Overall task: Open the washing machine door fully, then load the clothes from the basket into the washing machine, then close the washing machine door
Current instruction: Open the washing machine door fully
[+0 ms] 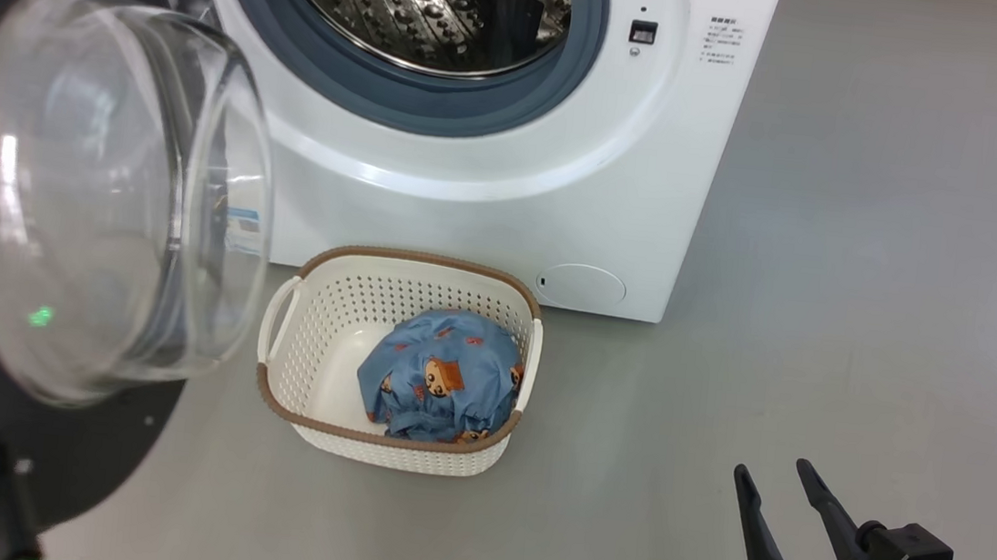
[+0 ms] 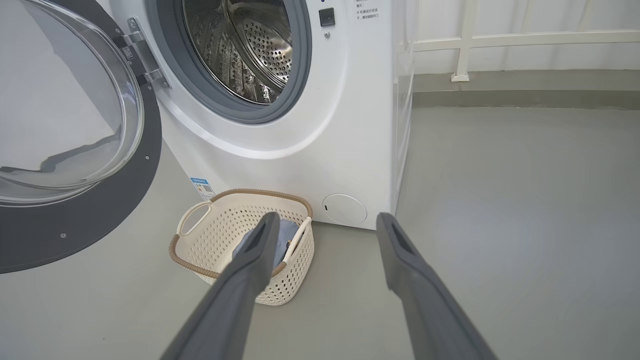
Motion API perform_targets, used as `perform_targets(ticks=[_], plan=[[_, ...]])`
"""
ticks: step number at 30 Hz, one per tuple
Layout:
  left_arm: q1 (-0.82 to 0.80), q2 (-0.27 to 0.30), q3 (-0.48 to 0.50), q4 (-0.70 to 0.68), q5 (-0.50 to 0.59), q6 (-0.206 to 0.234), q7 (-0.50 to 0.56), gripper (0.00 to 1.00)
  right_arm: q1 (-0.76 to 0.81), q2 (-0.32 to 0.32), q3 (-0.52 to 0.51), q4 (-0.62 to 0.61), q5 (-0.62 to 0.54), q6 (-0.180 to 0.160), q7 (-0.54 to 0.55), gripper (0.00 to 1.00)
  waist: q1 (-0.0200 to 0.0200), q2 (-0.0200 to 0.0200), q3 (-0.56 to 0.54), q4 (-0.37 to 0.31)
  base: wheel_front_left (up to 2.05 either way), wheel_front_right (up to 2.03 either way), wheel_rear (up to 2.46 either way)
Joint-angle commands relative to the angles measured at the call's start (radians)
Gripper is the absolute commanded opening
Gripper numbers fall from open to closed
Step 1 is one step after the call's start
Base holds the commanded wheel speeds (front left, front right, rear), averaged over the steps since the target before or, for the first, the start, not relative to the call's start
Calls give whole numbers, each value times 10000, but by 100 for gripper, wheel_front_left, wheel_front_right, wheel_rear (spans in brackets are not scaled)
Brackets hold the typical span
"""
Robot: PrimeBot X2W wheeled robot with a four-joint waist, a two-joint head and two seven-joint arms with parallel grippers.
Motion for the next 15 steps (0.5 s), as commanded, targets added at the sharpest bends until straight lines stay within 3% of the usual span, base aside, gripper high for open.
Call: perform_targets(ticks=[1, 15], plan=[[-539, 459, 825, -28, -189, 270, -51, 0, -140, -112, 261, -245, -24, 62, -120, 100, 0, 0, 90, -52, 0, 0, 0], [-1771, 1017, 2711, 1023, -569, -29, -51, 0, -310, -341, 203, -302, 24, 62, -120, 100, 0, 0, 574, -153, 0, 0, 0]])
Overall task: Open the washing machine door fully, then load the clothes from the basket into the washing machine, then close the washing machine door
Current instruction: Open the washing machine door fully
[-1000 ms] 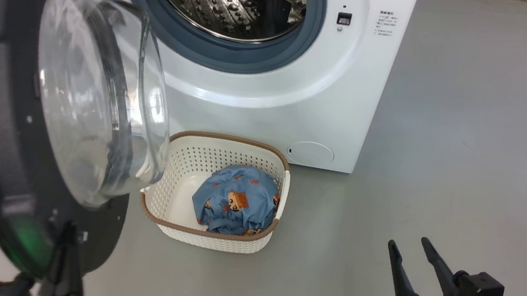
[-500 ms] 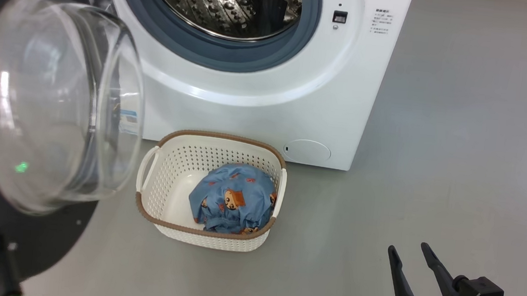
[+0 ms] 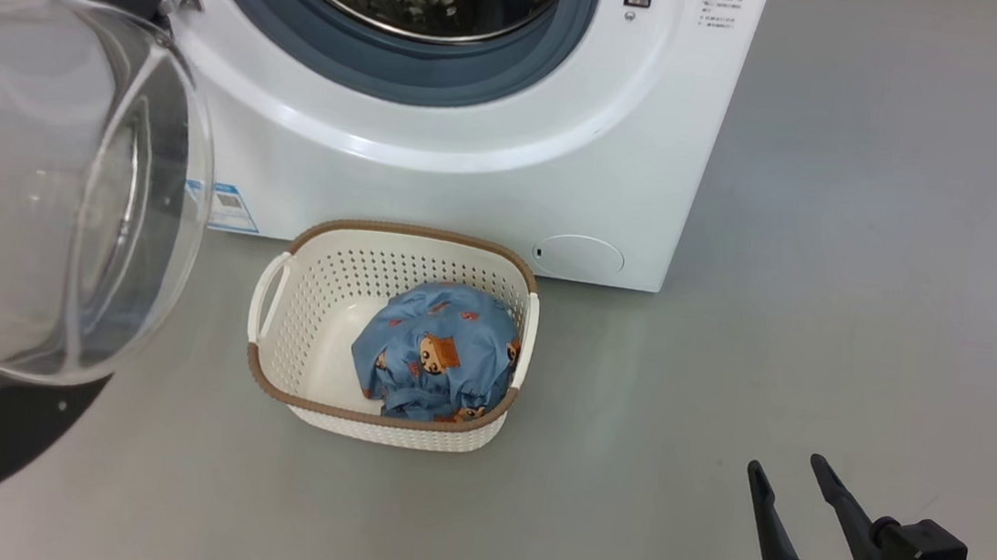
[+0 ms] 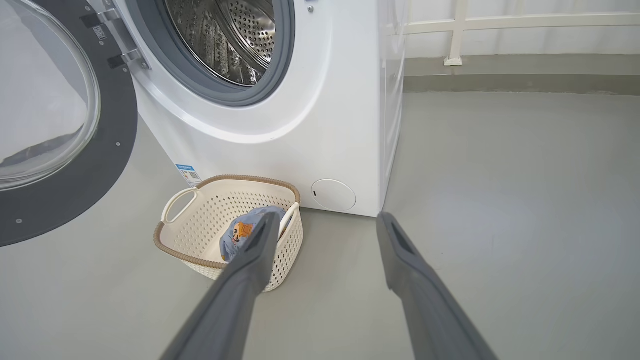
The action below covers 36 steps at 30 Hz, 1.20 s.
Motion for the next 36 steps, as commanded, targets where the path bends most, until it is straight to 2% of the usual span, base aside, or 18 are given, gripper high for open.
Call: perform_targets(ticks=[1, 9, 20, 36], plan=[[-425, 533, 522, -128, -19, -2, -51, 0, -290, -96, 216, -265, 24, 62, -120, 100, 0, 0, 51, -10, 0, 0, 0], [-1258, 986, 1230, 786, 233, -255, -51, 0, -419, -263, 222, -311, 51, 62, -114, 100, 0, 0, 298, -69, 0, 0, 0], [-2338, 1313, 2013, 1842, 492, -553, -51, 0, -614, -519, 89, -658, 35, 62, 85, 100, 0, 0, 925, -59, 0, 0, 0], [-2816, 1133, 2998, 2103, 1516, -1188, -51, 0, -601, -485, -12, -847, -5, 62, 230, 100, 0, 0, 1000, 46, 0, 0, 0]])
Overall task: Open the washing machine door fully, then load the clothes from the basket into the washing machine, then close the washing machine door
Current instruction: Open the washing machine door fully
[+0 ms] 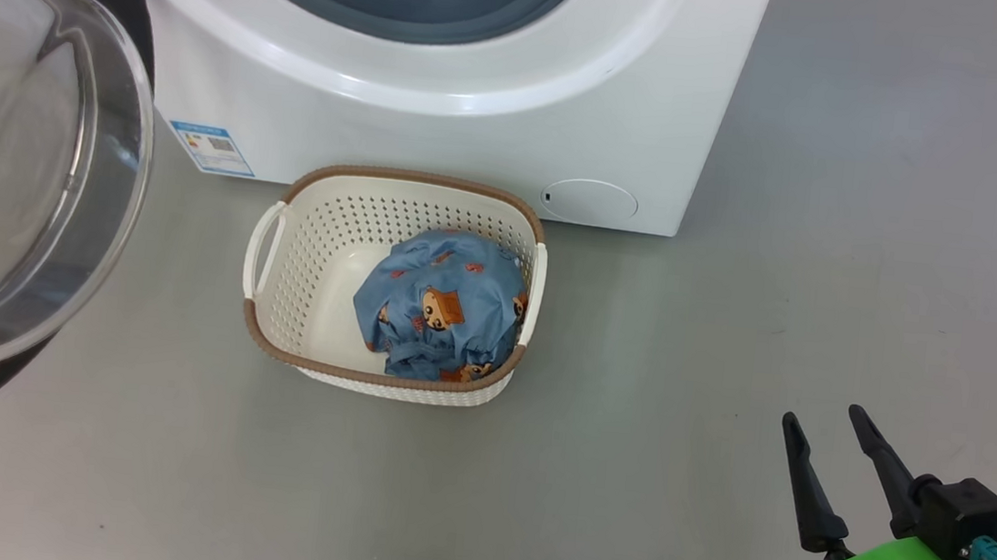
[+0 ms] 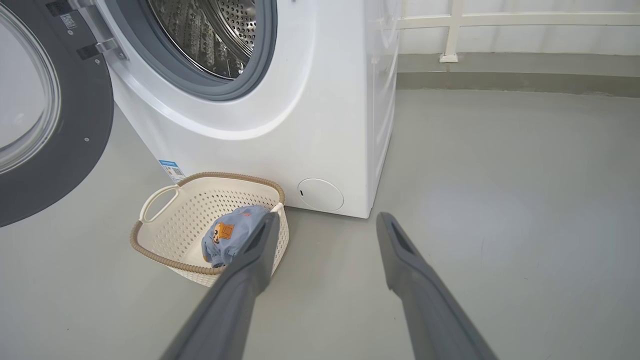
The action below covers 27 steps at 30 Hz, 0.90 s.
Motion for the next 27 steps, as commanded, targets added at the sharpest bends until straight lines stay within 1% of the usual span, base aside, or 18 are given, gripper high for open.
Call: perform_targets(ticks=[1, 7, 12, 15, 19, 21, 22, 23, 24, 25, 26, 27], plan=[[-189, 533, 350, -234, 156, -99, -49, 0, -143, -4, 243, -212, -12, 62, -23, 100, 0, -1, -48, 11, 0, 0, 0], [87, 323, 430, -588, 499, -381, -49, 0, -115, 139, 228, -49, 8, 62, -81, 100, 0, -1, -293, 20, 0, 0, 0], [497, -27, 315, -1295, 724, -521, -49, 0, -89, 262, 252, 102, 31, 62, -152, 100, 0, -1, -472, 1, 0, 0, 0], [843, -228, 39, -1831, 928, -563, -49, 0, -79, 315, 272, 197, 55, 62, -192, 100, 0, -1, -571, -34, 0, 0, 0], [1191, -489, -262, -2572, 939, -585, -49, 0, -86, 343, 301, 294, 78, 62, -239, 100, 0, -1, -671, -79, 0, 0, 0], [1379, -596, -609, -2944, 910, -589, -49, 0, -97, 356, 311, 336, 86, 62, -259, 100, 0, -1, -718, -103, 0, 0, 0], [1465, -666, -709, -3132, 824, -590, -49, 10, -98, 366, 318, 356, 91, 62, -269, 100, 0, -1, -749, -116, 0, 0, 0], [1576, -729, -854, -3287, 754, -590, -49, 25, -96, 378, 326, 378, 98, 62, -278, 100, 0, -1, -782, -130, 0, 0, 0], [1696, -793, -996, -3444, 668, -591, -49, 37, -92, 390, 322, 397, 103, 62, -288, 100, 0, -1, -811, -143, 0, 0, 0], [1839, -849, -1152, -3610, 624, -591, -49, 57, -86, 404, 312, 414, 108, 62, -297, 100, 0, -1, -839, -158, 0, 0, 0], [2005, -894, -1322, -3774, 613, -592, -49, 82, -71, 423, 313, 436, 110, 62, -306, 100, 0, -1, -891, -177, 0, 0, 0], [2176, -929, -1471, -3900, 557, -592, -49, 100, -50, 444, 320, 455, 109, 62, -314, 100, 0, -1, -931, -196, 0, 0, 0]])
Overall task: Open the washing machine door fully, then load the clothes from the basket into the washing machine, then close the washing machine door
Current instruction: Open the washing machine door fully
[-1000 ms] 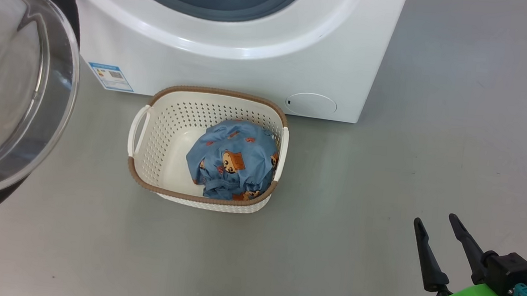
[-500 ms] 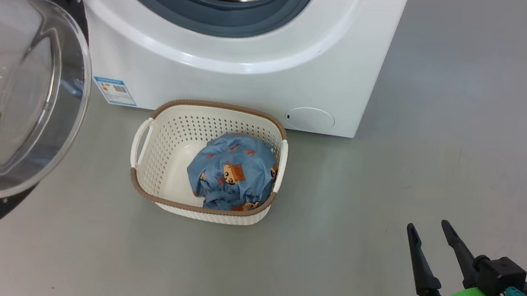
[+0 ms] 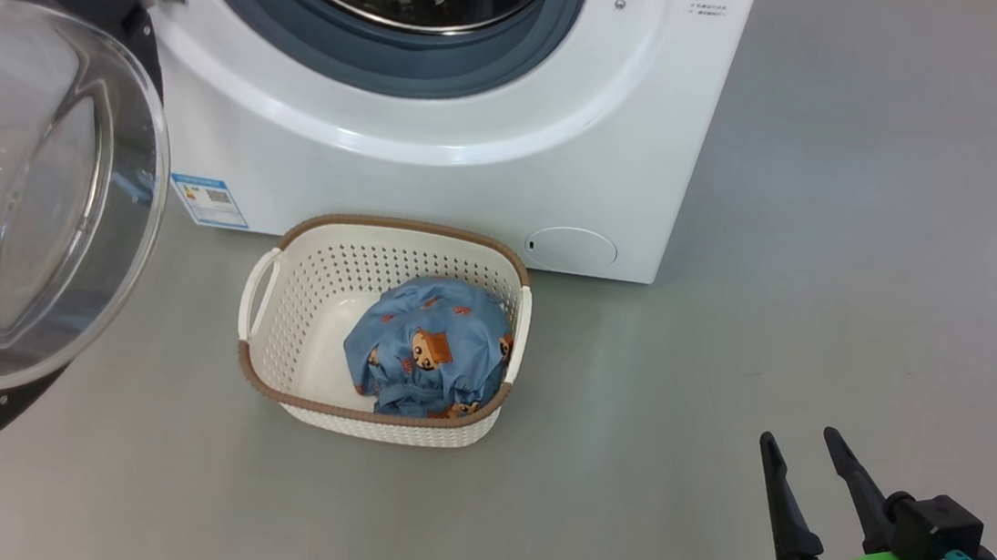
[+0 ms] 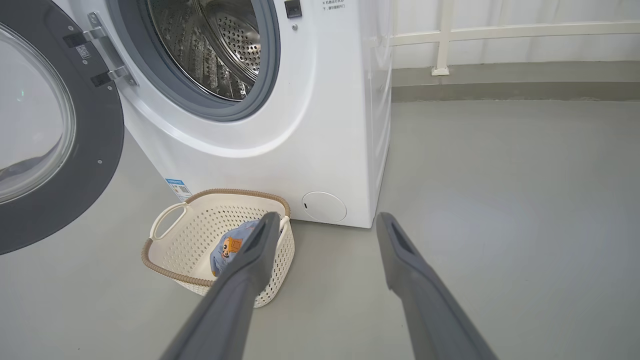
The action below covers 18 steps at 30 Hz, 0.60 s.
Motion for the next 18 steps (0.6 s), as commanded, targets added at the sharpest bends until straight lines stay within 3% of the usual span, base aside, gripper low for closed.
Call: perform_targets(ticks=[1, 4, 14, 18], plan=[[297, 285, 42, -408, -103, -28, -49, 100, -58, 6, 304, -178, 32, 62, -114, 100, 0, 0, -97, -64, 0, 0, 0], [774, 259, -464, -673, -284, -9, -49, 100, -38, 53, 334, -127, 37, 62, -132, 100, 0, 0, -213, -142, 0, 0, 0], [2105, 252, -2915, -1772, -534, 843, -49, 100, 43, 232, 358, -286, -103, 62, -162, 100, 0, 0, -563, -636, 0, 0, 0], [2362, 252, -3472, -1986, -662, 950, -49, 100, 97, 322, 374, -517, -150, 62, -164, 100, 0, 0, -628, -916, 0, 0, 0]])
